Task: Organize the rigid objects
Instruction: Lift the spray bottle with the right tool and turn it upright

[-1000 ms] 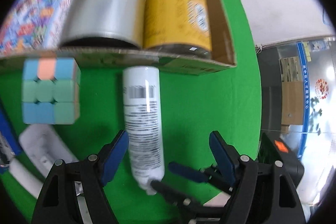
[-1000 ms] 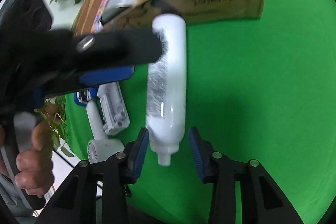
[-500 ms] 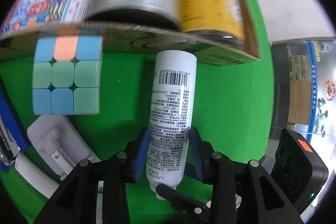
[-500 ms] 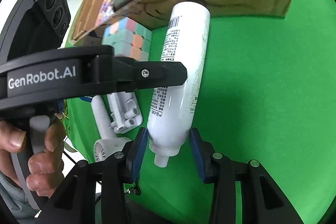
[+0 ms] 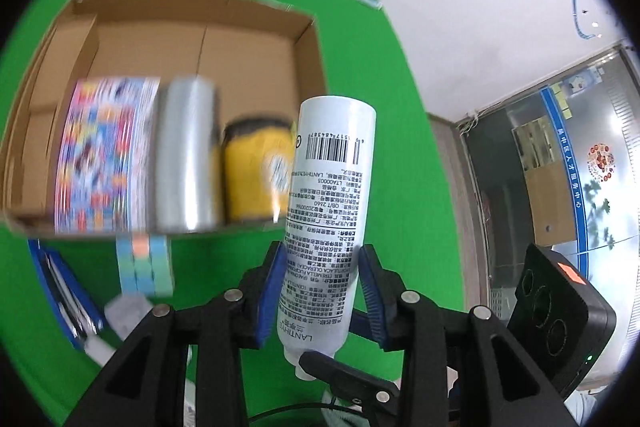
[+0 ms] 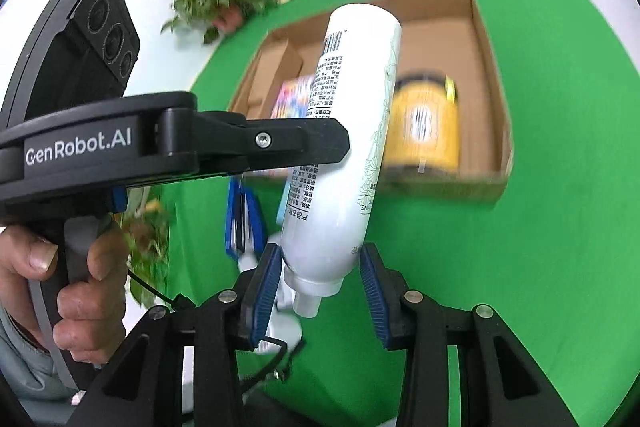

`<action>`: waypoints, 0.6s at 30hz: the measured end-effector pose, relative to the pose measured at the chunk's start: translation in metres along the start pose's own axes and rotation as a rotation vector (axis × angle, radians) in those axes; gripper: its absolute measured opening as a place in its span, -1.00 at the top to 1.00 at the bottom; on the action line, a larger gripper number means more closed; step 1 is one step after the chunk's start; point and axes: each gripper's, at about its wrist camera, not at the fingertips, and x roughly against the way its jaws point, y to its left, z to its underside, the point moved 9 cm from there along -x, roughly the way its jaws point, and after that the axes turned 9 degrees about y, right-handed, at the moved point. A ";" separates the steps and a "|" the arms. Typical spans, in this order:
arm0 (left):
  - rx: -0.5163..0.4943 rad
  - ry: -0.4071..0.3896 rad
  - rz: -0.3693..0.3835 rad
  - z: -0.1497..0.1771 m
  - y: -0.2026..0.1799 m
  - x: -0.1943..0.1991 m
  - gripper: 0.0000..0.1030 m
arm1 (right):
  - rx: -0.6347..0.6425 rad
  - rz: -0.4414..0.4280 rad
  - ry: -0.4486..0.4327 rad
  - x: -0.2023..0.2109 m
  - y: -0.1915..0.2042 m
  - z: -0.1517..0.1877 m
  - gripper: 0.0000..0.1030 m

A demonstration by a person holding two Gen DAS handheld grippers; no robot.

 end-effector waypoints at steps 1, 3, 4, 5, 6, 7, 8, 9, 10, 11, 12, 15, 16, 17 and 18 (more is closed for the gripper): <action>-0.003 -0.009 0.007 -0.007 -0.002 0.002 0.31 | 0.005 0.007 -0.015 0.008 -0.005 -0.010 0.25; 0.003 -0.019 0.031 -0.022 -0.007 0.002 0.31 | 0.010 0.027 -0.029 0.017 -0.008 -0.025 0.25; 0.001 -0.024 0.034 -0.028 -0.011 0.000 0.31 | 0.013 0.035 -0.036 0.021 -0.010 -0.032 0.25; -0.004 -0.029 0.037 -0.033 -0.012 0.000 0.31 | 0.012 0.035 -0.040 0.023 -0.012 -0.037 0.25; -0.006 -0.029 0.038 -0.036 -0.014 -0.003 0.32 | 0.007 0.032 -0.042 0.025 -0.014 -0.041 0.25; -0.008 -0.029 0.039 -0.038 -0.019 -0.008 0.49 | 0.001 0.031 -0.040 0.025 -0.017 -0.046 0.25; -0.013 -0.028 0.043 -0.038 -0.020 -0.011 0.92 | -0.008 0.053 -0.038 0.026 -0.026 -0.050 0.27; -0.010 -0.004 0.085 -0.041 -0.025 -0.017 0.97 | -0.021 0.061 -0.035 0.028 -0.035 -0.053 0.29; 0.000 0.006 0.118 -0.045 -0.035 -0.026 0.98 | -0.037 0.047 -0.034 0.027 -0.040 -0.056 0.51; -0.005 0.015 0.125 -0.049 -0.036 -0.031 0.98 | -0.056 0.020 -0.036 0.026 -0.046 -0.061 0.91; -0.017 0.024 0.119 -0.050 -0.039 -0.036 0.98 | -0.072 0.001 -0.034 0.026 -0.050 -0.066 0.90; -0.028 0.051 0.099 -0.055 -0.040 -0.055 0.98 | -0.063 0.071 -0.016 0.012 -0.064 -0.077 0.89; -0.017 0.058 0.072 -0.057 -0.033 -0.060 0.97 | -0.101 0.103 0.008 0.004 -0.080 -0.075 0.88; 0.011 0.068 0.069 -0.056 -0.025 -0.063 0.98 | -0.151 0.097 0.022 0.001 -0.096 -0.074 0.87; 0.031 0.075 0.075 -0.056 -0.020 -0.065 0.98 | -0.205 0.077 0.027 -0.002 -0.110 -0.070 0.87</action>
